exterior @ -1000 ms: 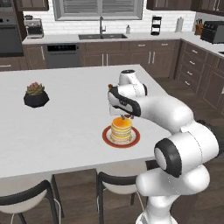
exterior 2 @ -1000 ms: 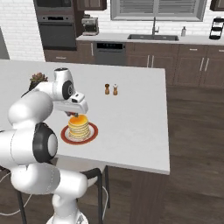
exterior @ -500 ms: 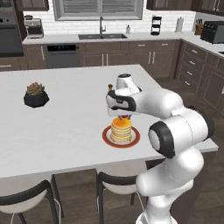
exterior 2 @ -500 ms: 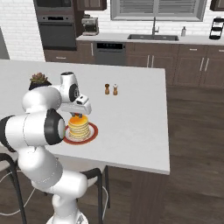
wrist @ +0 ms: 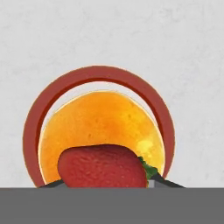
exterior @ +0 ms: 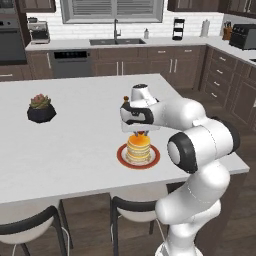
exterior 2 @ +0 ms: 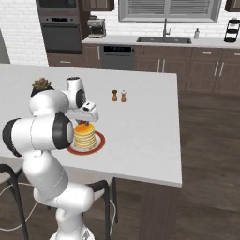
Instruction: Take the strawberry from the fridge and place it on top of the pancake, located on the dining counter.
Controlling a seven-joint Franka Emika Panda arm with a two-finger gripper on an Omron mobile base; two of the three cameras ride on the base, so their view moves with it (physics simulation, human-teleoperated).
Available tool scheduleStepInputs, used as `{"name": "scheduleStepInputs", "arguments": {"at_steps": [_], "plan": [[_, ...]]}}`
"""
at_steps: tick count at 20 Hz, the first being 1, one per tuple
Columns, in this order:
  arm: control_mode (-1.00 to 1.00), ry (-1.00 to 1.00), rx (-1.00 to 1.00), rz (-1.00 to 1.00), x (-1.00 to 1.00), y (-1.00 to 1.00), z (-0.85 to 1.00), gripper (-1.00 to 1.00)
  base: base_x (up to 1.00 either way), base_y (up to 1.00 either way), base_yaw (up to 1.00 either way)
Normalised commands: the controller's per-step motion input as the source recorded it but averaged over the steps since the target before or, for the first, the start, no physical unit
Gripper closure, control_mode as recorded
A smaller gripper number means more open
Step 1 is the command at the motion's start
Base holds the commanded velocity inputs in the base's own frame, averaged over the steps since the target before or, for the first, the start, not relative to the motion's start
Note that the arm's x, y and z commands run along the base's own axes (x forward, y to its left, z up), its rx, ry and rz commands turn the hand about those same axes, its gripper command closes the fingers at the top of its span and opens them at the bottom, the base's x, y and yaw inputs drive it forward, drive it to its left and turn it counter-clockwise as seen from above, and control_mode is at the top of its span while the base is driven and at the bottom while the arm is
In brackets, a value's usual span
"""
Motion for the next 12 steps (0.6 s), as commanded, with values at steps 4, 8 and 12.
{"name": "scheduleStepInputs", "arguments": {"at_steps": [4,8,12], "plan": [[-1.00,0.00,0.00,0.00,0.00,0.00,-0.21,1.00,0.00,0.00,0.00],[-1.00,0.00,0.00,0.00,0.00,0.00,-0.23,1.00,0.00,0.00,0.00],[-1.00,0.00,0.00,0.00,0.00,0.00,-0.27,1.00,0.00,0.00,0.00]]}}
